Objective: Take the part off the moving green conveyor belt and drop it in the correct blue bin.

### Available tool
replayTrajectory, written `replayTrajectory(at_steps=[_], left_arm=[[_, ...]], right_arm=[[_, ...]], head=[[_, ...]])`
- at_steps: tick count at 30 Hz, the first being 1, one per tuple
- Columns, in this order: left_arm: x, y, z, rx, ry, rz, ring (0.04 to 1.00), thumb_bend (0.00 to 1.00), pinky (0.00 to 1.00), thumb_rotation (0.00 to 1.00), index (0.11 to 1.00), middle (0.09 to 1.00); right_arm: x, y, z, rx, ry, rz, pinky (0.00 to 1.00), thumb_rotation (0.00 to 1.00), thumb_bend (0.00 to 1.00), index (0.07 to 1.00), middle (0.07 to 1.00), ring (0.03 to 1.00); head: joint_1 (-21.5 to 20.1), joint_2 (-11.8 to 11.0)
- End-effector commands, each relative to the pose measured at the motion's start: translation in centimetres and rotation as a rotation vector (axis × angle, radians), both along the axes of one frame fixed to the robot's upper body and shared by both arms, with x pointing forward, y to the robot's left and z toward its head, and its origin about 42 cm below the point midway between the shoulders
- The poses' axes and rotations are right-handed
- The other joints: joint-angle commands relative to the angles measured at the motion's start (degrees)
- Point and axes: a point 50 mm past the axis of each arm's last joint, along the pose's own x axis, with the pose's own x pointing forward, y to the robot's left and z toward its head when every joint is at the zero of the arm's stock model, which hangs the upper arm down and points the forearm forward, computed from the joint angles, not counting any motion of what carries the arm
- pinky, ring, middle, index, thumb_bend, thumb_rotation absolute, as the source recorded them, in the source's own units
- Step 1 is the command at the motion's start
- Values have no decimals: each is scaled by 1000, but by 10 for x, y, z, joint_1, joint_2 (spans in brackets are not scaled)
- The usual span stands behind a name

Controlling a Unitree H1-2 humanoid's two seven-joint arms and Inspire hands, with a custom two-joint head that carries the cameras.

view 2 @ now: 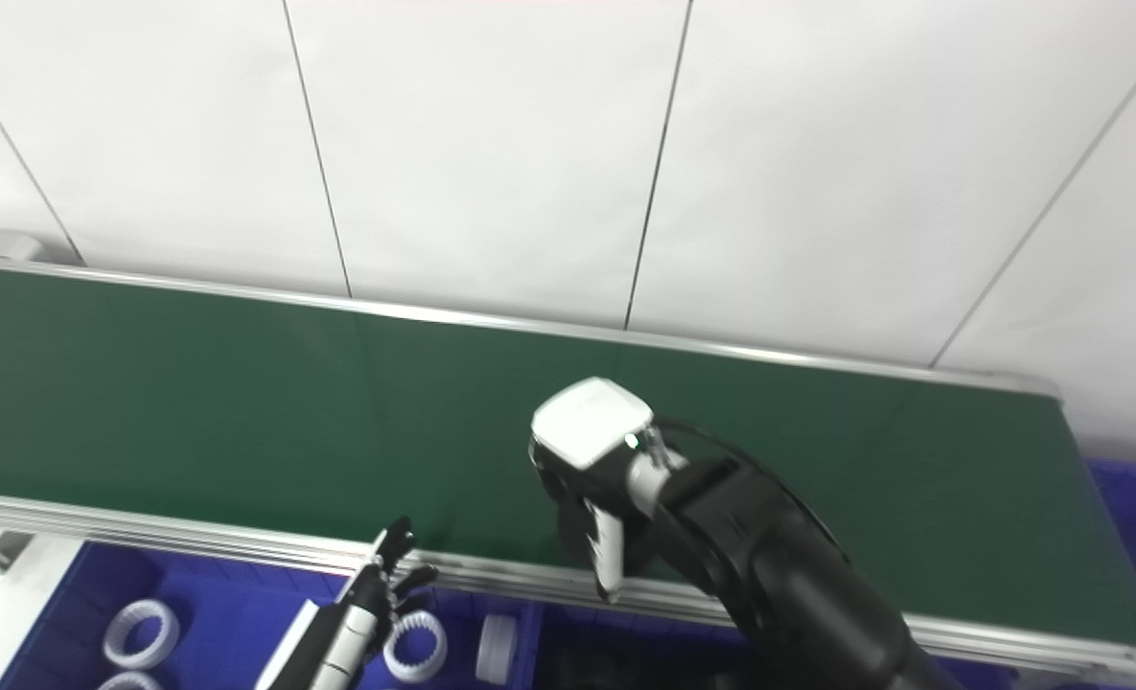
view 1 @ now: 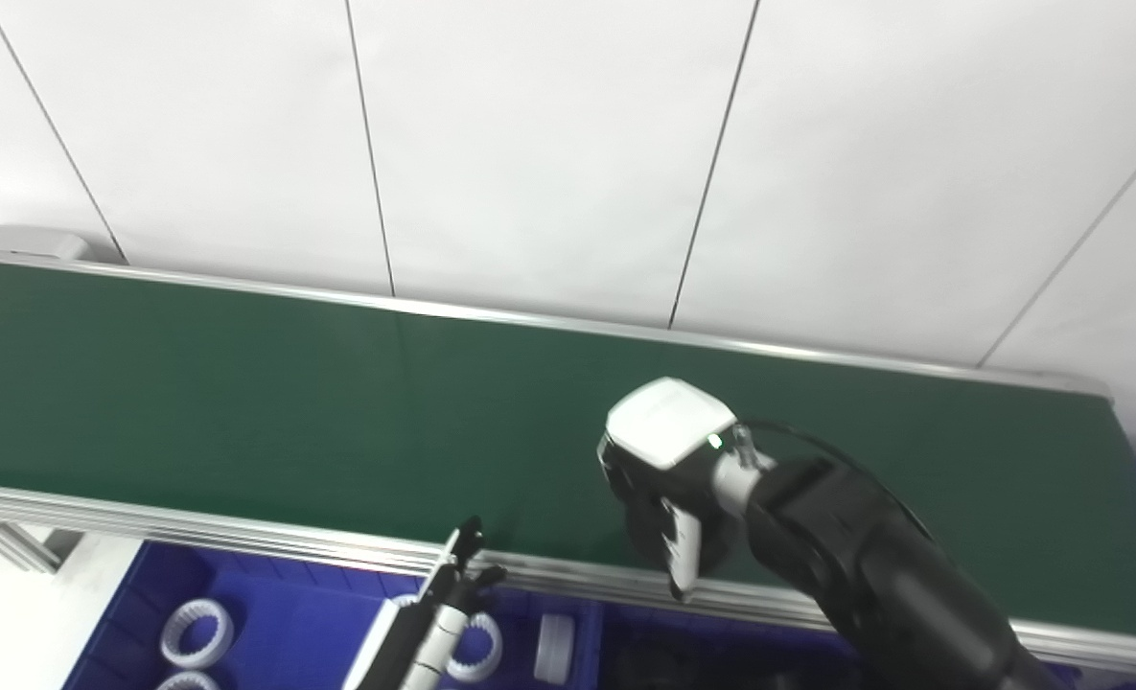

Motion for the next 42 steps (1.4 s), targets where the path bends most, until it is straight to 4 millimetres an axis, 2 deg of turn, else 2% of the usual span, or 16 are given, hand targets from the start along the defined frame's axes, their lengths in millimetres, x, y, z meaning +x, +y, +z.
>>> replayTrajectory(at_steps=[1,7,10,16,20,26,29,30,31,32,33,34,37,39,42], left_arm=[[5,4,14,-31,-39,-6,918,646,894,974,1000,1000],[9,21,21,-31,-35,-14,931,680,910,965,1000,1000],[12,28,25,-24,-36,-17,934,678,917,953,1000,1000],[19,33,35,-14,-32,-18,920,691,897,927,1000,1000],[22,33,39,-16,-26,-25,924,676,887,918,1000,1000],[23,33,43,-20,-17,-27,926,681,886,909,1000,1000],[21,33,43,-14,-14,-26,918,678,876,918,1000,1000],[20,33,44,-12,-13,-26,916,669,875,924,1000,1000],[20,33,44,-10,-12,-26,915,663,874,928,1000,1000],[19,33,44,-9,-12,-25,915,657,873,931,1000,1000],[19,33,44,-9,-11,-25,915,654,873,933,1000,1000],[18,33,45,-9,-10,-25,915,651,874,934,1000,1000],[17,34,46,-8,-7,-28,911,647,871,936,1000,1000],[16,34,46,-8,-4,-29,913,640,874,944,1000,1000],[15,34,47,-8,3,-28,913,644,880,947,1000,1000]], right_arm=[[-7,-4,16,14,-48,26,295,0,517,518,497,396],[-39,-14,8,36,20,-23,250,0,513,534,468,366],[-54,-15,3,23,55,-39,246,0,513,538,472,362],[-74,-26,-10,103,88,-125,289,0,515,531,487,381],[-82,-38,-28,125,109,-190,261,0,512,538,471,366],[-87,-48,-48,132,78,-205,274,0,509,550,477,361],[-88,-54,-67,90,26,-185,257,0,516,502,515,393],[-89,-56,-73,85,14,-189,399,4,523,500,500,494],[-89,-56,-77,86,5,-198,473,77,523,498,570,549],[-90,-56,-79,88,-1,-205,552,206,722,601,645,614],[-91,-56,-81,100,-10,-215,620,290,836,657,698,668],[-92,-56,-82,109,-20,-221,680,350,910,691,738,713],[-96,-56,-87,127,-50,-223,761,436,980,731,779,759],[-98,-55,-87,134,-58,-225,831,475,997,748,799,785],[-101,-55,-86,152,-65,-228,880,535,1000,764,814,804]], head=[[-16,9],[-43,32],[-58,51],[-62,70],[-60,77],[-53,81],[-46,83],[-46,83],[-45,83],[-45,83],[-45,82],[-45,83],[-43,83],[-44,83],[-44,84]])
